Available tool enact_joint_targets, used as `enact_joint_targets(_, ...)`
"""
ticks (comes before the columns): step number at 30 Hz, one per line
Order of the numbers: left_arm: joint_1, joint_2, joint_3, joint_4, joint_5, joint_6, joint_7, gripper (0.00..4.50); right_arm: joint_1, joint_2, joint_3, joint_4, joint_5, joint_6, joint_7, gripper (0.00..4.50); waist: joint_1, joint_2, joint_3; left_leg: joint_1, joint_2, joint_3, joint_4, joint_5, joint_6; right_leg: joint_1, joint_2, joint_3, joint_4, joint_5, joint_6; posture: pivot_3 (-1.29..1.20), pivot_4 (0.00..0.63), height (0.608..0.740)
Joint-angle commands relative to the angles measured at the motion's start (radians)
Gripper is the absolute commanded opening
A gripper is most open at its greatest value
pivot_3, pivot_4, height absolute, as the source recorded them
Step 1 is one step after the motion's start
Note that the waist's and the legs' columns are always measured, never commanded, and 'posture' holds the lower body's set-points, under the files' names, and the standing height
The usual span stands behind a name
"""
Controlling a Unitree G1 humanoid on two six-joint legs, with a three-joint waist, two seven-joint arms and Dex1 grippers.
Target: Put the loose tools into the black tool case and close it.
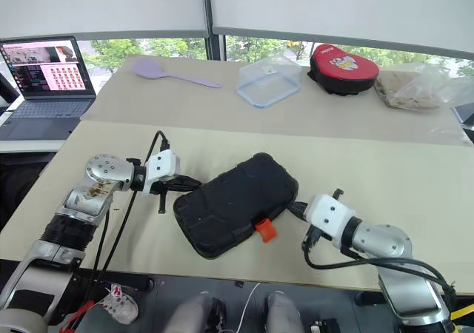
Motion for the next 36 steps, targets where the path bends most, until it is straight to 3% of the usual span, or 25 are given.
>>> enact_joint_targets(1, -0.039, 0.009, 0.045, -0.081, -0.081, 0.109, -0.02, 0.06, 0.006, -0.057, -0.09, -0.029, 0.104, 0.055, 0.069, 0.0, 0.001, 0.0, 0.0, 0.0, 0.0, 0.0, 0.0, 0.0, 0.0, 0.0, 0.0, 0.0, 0.0, 0.0, 0.0, 0.0, 0.15, 0.731)
enact_joint_targets(6, -0.086, 0.013, 0.029, -0.257, -0.198, 0.316, -0.077, 0.06, 0.124, -0.126, -0.142, -0.101, 0.24, 0.105, 0.196, 0.0, 0.007, 0.0, 0.0, -0.002, 0.0, -0.002, 0.001, -0.001, 0.001, 0.0, 0.0, -0.002, -0.001, 0.0, 0.001, 0.0, 0.15, 0.731)
enact_joint_targets(10, -0.065, -0.031, -0.076, -0.288, -0.132, 0.231, -0.084, 0.06, 0.199, -0.135, -0.095, -0.132, 0.217, 0.059, 0.225, 0.0, 0.005, 0.001, 0.0, 0.0, 0.0, -0.002, 0.001, -0.001, 0.002, 0.003, 0.0, 0.0, -0.001, 0.0, 0.002, 0.0, 0.15, 0.731)
enact_joint_targets(15, -0.102, -0.115, -0.209, -0.174, -0.008, 0.082, -0.081, 0.06, 0.195, -0.112, -0.029, -0.117, 0.158, 0.028, 0.183, 0.0, 0.002, 0.0, 0.0, 0.0, -0.001, 0.0, 0.002, -0.001, 0.002, 0.002, 0.001, 0.001, 0.0, 0.0, 0.002, 0.0, 0.15, 0.731)
enact_joint_targets(20, -0.123, -0.09, -0.323, -0.026, 0.146, -0.169, -0.135, 0.06, 0.163, -0.093, 0.019, -0.1, 0.102, 0.018, 0.138, 0.0, 0.004, 0.002, -0.002, 0.001, -0.001, -0.001, 0.002, -0.001, 0.002, 0.002, 0.001, 0.001, -0.001, 0.0, 0.002, 0.0, 0.15, 0.731)
enact_joint_targets(23, -0.13, -0.078, -0.347, 0.034, 0.184, -0.264, -0.152, 0.06, 0.138, -0.08, 0.042, -0.098, 0.087, 0.029, 0.114, 0.0, 0.003, 0.002, -0.004, 0.002, 0.0, -0.001, 0.002, -0.001, 0.002, 0.003, 0.0, 0.001, -0.001, 0.0, 0.002, 0.0, 0.15, 0.731)
enact_joint_targets(36, -0.171, -0.135, -0.322, 0.073, 0.163, -0.263, -0.138, 0.06, 0.018, -0.04, 0.166, -0.086, 0.065, 0.091, 0.086, 0.0, 0.003, 0.001, -0.015, 0.006, 0.0, -0.001, 0.001, -0.003, 0.005, 0.006, -0.001, 0.002, -0.001, 0.0, 0.002, 0.0, 0.15, 0.731)
